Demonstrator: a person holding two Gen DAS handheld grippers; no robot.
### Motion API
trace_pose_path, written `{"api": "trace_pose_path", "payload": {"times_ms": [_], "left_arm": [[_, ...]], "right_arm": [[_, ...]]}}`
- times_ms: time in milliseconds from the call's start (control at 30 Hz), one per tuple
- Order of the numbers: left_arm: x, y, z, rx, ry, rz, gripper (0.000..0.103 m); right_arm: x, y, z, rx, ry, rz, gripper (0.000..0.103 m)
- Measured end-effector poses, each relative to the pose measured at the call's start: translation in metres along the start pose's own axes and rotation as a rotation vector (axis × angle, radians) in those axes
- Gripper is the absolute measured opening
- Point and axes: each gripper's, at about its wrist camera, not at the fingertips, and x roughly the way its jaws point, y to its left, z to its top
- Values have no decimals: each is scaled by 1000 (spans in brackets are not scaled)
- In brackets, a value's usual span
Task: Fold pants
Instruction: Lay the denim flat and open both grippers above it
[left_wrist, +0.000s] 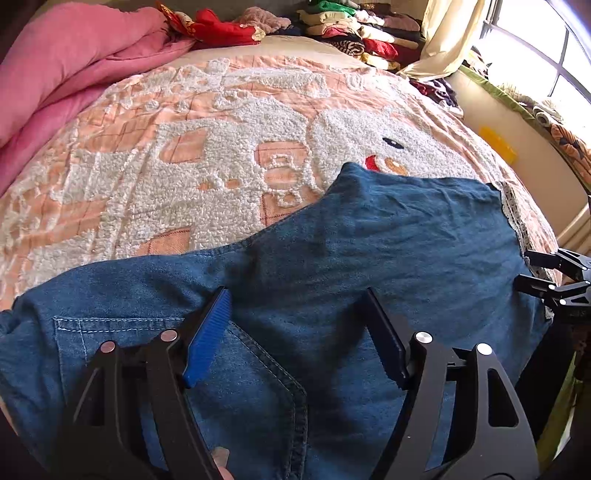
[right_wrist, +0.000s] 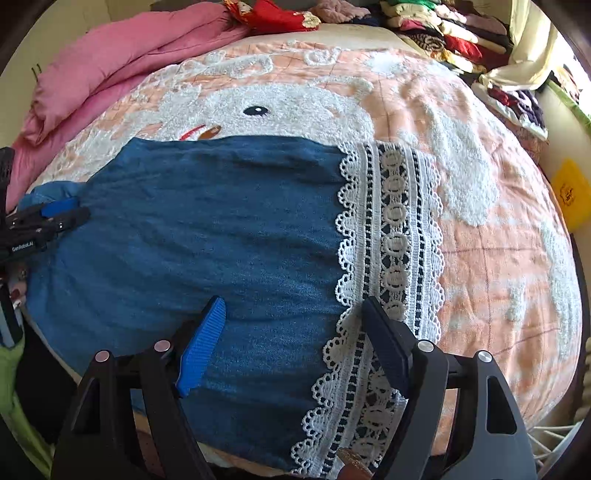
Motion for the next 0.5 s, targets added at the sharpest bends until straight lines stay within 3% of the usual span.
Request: {"api": "trace_pose_path", "payload": {"times_ms": [267, 500], "left_arm": [[-41, -31, -4, 62, -47, -74, 77], [-42, -74, -33, 193, 7, -99, 82]], "right_arm": [[-52, 2, -21, 31, -100, 69, 75], [-46, 18, -44, 19, -28, 104, 75]]}}
